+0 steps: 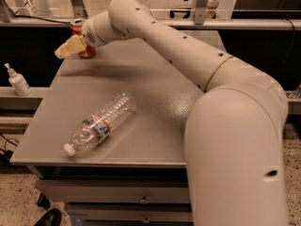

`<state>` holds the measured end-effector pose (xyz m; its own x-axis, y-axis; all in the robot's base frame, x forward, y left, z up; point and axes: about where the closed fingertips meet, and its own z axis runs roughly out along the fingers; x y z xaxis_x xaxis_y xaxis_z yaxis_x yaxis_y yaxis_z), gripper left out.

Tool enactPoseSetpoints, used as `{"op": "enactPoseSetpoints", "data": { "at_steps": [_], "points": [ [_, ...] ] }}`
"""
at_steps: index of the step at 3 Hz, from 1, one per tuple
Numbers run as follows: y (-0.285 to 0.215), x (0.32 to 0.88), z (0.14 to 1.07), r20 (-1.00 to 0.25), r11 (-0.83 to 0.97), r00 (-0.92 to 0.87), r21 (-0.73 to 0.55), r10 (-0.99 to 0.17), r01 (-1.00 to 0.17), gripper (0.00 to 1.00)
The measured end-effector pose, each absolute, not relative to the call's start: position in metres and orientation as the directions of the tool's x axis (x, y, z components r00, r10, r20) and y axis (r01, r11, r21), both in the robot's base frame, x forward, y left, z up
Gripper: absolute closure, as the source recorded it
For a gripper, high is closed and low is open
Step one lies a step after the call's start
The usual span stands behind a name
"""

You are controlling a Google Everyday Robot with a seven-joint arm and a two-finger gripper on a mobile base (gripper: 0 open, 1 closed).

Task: Pick coke can

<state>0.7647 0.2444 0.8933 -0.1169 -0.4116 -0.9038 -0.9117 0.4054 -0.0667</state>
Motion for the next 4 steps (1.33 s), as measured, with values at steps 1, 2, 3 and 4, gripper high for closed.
{"op": "enactPoseSetpoints", "data": {
  "at_steps": [1, 2, 3, 4],
  "points": [
    [0.252, 0.782, 0.883, -0.911, 0.419, -0.104, -0.080, -0.399, -0.904, 0.18],
    [0.245, 0.796, 0.882, -0.915, 0.446, -0.091, -0.103, -0.393, -0.889, 0.41],
    [0.235, 0.806, 0.888, -0.919, 0.477, -0.080, -0.125, -0.387, -0.870, 0.64],
    [0.218, 0.809, 0.909, -0.929, 0.518, -0.078, -0.130, -0.361, -0.846, 0.87]
  ]
}}
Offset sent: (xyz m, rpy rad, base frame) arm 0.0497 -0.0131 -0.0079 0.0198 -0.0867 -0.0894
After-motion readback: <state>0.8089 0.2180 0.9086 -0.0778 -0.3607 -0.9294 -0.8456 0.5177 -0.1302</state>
